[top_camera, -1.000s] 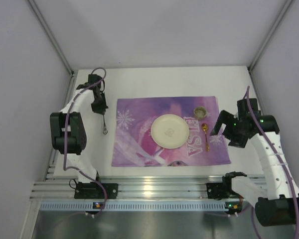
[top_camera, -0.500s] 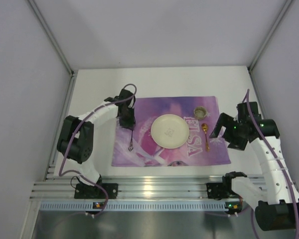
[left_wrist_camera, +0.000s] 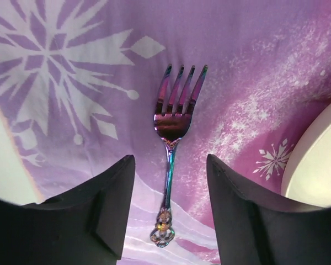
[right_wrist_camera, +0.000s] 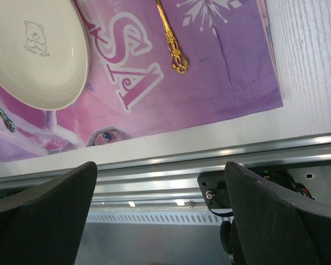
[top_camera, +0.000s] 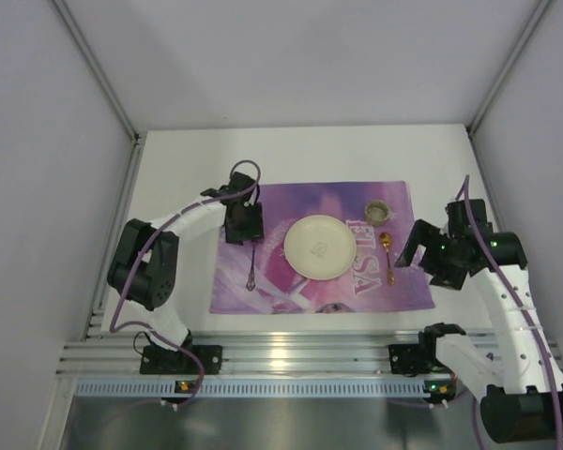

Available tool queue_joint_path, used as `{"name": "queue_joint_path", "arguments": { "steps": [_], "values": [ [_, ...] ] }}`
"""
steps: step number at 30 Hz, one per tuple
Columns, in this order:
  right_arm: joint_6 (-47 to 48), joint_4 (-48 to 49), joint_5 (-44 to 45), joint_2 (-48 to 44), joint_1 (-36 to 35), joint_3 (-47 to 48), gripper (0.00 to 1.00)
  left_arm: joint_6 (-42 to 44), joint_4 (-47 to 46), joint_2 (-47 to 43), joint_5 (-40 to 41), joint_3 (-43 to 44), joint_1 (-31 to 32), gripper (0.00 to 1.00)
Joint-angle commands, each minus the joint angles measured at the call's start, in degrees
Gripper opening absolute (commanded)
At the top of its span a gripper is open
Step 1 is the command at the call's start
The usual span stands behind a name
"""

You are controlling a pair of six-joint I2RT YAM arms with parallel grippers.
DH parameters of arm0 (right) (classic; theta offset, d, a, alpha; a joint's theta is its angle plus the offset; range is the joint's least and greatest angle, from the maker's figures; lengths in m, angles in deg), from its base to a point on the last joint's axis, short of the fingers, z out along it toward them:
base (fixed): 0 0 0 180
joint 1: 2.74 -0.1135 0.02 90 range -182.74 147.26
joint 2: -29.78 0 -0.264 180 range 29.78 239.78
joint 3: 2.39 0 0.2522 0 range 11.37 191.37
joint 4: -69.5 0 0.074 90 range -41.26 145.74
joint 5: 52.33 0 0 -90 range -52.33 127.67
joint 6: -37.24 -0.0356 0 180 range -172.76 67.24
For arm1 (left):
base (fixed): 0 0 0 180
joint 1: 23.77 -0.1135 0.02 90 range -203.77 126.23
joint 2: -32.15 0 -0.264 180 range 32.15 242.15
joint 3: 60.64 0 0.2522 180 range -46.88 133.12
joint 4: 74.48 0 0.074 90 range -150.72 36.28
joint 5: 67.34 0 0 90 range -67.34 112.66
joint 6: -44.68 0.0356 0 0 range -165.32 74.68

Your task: Set the dinner table for one person

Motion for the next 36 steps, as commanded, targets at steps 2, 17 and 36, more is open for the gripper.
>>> {"name": "queue_joint_path", "arguments": {
  "steps": [2, 17, 36],
  "values": [
    [1.54, 0.23, 0.06, -0.86, -0.71, 0.79, 1.00, 1.46, -0.33, -7.00, 4.68, 1.71, 0.18, 0.63],
    [2.08, 9.90, -8.38, -12.10, -0.80, 9.76, 1.00, 32.94, -63.20, -51.13, 30.18, -47.54, -3.32, 0.98],
    [-0.56, 17.27, -6.53, -18.71, -1.07, 5.28, 1.00, 26.77, -95.11, -15.91, 3.91, -49.34, -22.40, 0.92]
  ]
}}
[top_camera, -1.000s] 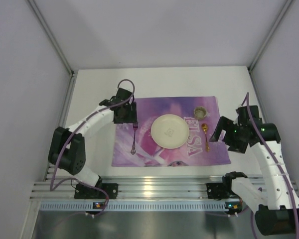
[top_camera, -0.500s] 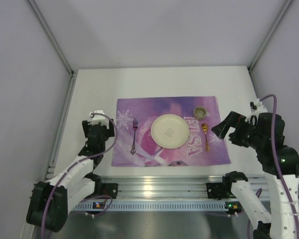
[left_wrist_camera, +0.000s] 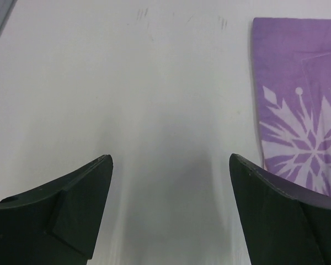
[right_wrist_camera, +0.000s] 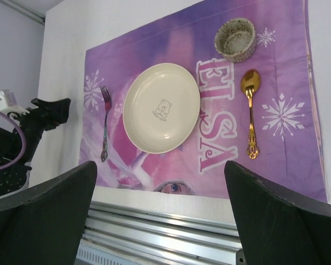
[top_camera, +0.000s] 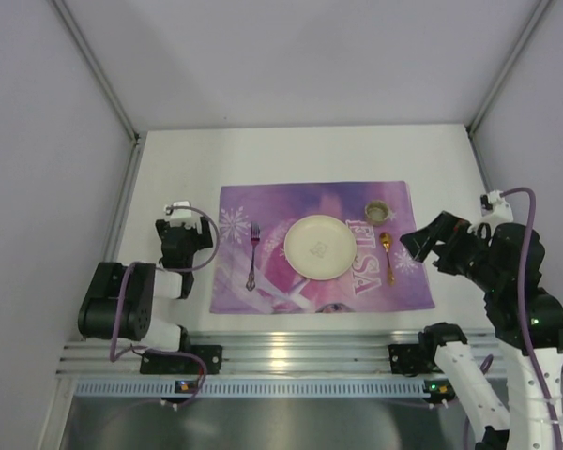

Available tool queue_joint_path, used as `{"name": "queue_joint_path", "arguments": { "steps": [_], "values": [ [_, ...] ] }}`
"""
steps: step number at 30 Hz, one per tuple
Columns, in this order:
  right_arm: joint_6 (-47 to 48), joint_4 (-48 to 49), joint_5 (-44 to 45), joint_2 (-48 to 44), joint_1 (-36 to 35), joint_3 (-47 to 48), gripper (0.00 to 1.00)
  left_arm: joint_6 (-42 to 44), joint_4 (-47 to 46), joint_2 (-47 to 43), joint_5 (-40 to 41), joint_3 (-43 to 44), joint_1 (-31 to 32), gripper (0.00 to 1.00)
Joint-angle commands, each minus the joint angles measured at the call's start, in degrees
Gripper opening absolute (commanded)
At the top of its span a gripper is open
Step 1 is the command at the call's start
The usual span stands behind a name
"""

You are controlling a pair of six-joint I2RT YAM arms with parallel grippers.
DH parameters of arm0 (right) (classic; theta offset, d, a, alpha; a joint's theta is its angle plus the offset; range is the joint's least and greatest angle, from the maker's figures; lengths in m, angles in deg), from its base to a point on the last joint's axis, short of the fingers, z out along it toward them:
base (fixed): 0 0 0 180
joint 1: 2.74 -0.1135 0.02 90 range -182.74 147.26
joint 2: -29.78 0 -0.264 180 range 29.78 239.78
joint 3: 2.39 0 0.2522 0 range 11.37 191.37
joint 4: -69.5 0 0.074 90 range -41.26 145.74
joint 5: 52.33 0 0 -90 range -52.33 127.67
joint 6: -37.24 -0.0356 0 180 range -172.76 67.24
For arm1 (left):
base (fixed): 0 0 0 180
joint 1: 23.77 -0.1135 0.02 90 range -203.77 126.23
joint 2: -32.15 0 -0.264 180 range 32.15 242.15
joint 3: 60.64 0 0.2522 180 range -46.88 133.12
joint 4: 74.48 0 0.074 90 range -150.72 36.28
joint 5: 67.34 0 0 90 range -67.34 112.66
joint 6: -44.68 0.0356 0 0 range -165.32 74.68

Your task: Set the dinner table for one person

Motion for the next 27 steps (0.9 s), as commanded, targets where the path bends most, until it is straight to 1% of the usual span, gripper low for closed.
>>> {"name": "queue_joint_path", "arguments": {
  "steps": [1, 2, 3, 4, 8, 10, 19, 23, 27],
  "values": [
    [-1.41, 4.38, -0.02, 0.68, -0.78, -0.47, 1.00, -0.98, -18.21, 8.06, -7.95, 1.85, -1.07, 0.91],
    [-1.68, 4.65, -0.02, 1.03, -0.69, -0.56, 1.00, -0.37, -19.66, 10.02, -7.43, 2.45, -1.07, 0.91],
    [-1.77, 4.82, -0.11, 1.21, -0.78, -0.47, 1.00, -1.15, -17.76, 10.91, -6.55, 3.93, -1.07, 0.92],
    [-1.86, 5.43, -0.11, 1.47, -0.78, -0.38, 1.00, -1.85, -15.56, 9.79, -7.33, 4.47, -1.68, 0.96],
    [-2.21, 6.93, -0.46, 2.96, -0.78, -0.73, 1.00, -1.68, -15.72, 9.95, -7.33, 4.30, -1.77, 0.96],
    [-2.47, 7.81, -0.46, 3.23, -0.78, -1.26, 1.00, -1.69, -15.72, 10.13, -7.33, 4.30, -1.77, 0.99],
    [-1.34, 11.68, 0.33, 3.85, -0.69, -4.07, 1.00, -1.51, -15.89, 9.78, -7.25, 4.21, -1.77, 0.99],
    [0.16, 11.86, 2.09, 1.83, -0.87, -6.88, 1.00, -1.51, -15.89, 9.87, -7.25, 4.21, -1.77, 0.98],
    [0.25, 11.86, 1.13, -0.46, -0.78, -10.21, 1.00, -1.51, -15.89, 9.86, -7.25, 4.21, -1.77, 0.98]
  ]
}}
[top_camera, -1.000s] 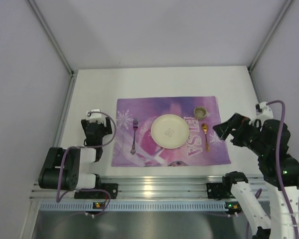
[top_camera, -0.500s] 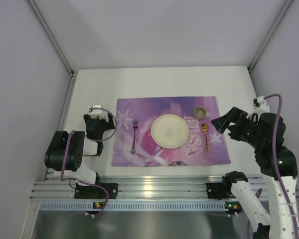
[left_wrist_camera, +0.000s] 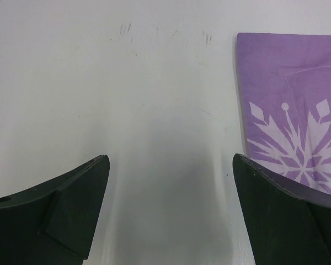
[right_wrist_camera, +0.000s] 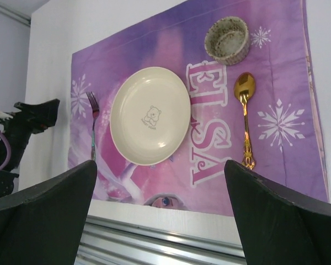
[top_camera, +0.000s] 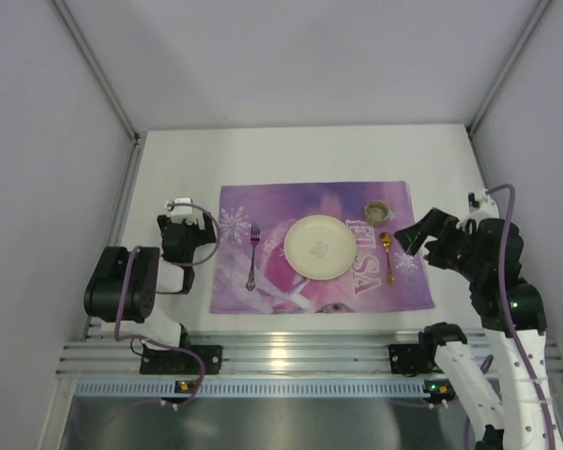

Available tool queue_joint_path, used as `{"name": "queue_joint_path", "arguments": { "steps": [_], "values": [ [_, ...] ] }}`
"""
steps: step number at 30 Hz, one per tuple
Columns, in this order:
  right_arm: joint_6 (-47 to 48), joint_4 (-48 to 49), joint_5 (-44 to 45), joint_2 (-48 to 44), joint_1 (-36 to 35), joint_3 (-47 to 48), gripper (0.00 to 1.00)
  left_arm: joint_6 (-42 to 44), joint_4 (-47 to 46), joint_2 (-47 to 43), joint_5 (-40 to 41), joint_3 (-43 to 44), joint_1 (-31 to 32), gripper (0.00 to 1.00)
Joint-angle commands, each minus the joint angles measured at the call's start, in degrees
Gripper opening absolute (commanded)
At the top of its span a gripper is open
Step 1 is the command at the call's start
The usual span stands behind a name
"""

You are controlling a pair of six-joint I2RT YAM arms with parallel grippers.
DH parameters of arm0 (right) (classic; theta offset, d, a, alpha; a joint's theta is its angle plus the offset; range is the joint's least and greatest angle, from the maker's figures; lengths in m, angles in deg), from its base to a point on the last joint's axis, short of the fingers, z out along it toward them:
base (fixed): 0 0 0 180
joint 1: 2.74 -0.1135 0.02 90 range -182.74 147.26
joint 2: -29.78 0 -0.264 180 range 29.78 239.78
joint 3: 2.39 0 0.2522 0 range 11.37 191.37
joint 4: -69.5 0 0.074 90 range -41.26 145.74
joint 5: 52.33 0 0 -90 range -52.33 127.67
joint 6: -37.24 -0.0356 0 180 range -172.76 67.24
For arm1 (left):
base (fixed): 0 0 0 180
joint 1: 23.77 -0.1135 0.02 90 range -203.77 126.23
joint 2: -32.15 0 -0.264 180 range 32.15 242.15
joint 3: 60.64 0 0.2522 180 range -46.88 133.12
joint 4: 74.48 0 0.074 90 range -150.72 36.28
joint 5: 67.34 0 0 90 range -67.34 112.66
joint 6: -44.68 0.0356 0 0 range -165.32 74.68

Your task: Set the dinner table for one person

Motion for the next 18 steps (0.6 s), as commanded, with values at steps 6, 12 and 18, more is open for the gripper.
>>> {"name": "queue_joint_path", "arguments": {
  "steps": [6, 12, 18],
  "values": [
    [-0.87, 3.51, -1.29, -6.34, -0.76, -6.42, 1.00, -0.57, -4.88, -0.65, -1.21, 1.24, -0.33, 0.99],
    [0.70, 3.60, -0.24, -7.31, -0.76, -12.74, 1.00, -0.57, -4.88, -0.56, -1.21, 1.24, -0.33, 0.98],
    [-0.87, 4.13, 0.29, -9.50, -0.76, -16.71, 1.00, -0.57, -4.88, -0.56, -1.22, 1.24, -0.33, 0.98]
  ]
}}
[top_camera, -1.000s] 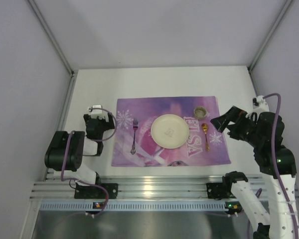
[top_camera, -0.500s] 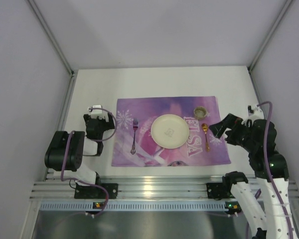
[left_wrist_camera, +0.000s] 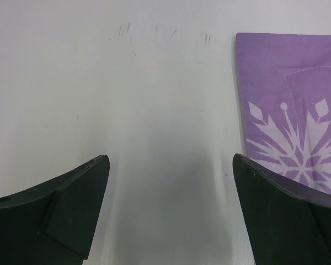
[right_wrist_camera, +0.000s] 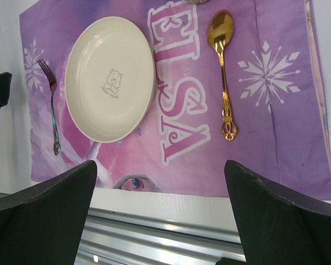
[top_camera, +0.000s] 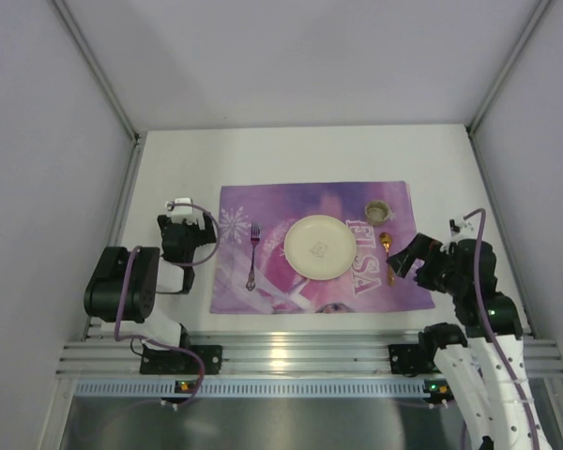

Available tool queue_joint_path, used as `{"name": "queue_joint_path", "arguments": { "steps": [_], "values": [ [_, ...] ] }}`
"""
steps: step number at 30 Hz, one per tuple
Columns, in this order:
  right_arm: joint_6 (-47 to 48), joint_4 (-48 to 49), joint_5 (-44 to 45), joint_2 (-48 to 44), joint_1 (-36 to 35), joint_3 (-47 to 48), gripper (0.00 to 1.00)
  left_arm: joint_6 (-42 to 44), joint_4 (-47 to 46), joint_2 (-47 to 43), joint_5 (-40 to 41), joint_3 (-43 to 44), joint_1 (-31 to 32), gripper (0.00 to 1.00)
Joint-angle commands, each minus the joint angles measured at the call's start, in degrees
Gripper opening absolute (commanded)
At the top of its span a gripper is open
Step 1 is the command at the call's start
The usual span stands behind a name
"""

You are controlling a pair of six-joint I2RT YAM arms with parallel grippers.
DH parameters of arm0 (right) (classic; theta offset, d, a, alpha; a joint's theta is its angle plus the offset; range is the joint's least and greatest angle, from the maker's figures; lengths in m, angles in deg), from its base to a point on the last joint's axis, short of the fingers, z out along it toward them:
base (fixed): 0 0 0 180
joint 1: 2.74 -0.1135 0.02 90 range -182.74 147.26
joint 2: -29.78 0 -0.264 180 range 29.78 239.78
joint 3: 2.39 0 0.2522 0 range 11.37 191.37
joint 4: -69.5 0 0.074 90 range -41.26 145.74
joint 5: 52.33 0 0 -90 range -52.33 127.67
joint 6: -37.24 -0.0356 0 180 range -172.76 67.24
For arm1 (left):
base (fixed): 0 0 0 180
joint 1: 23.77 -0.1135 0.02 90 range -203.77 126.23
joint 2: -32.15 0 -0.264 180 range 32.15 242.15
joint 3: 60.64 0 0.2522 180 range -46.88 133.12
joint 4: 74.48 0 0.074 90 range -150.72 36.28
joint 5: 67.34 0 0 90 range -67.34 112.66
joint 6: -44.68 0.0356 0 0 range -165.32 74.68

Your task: Set the dinner table for one person

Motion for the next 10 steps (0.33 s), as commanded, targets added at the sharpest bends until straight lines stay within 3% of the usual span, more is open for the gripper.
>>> {"name": "queue_joint_path", "arguments": {
  "steps": [1, 10],
  "values": [
    [-0.55, 2.75, 0.53, -1.90, -0.76, 0.45, 1.00, -0.57, -4.88, -0.56, -1.04, 1.24, -0.33, 0.99],
    [-0.89, 2.84, 0.88, 2.84, -0.85, 2.03, 1.00, -0.57, -4.88, -0.56, -1.04, 1.24, -0.33, 0.99]
  ]
}}
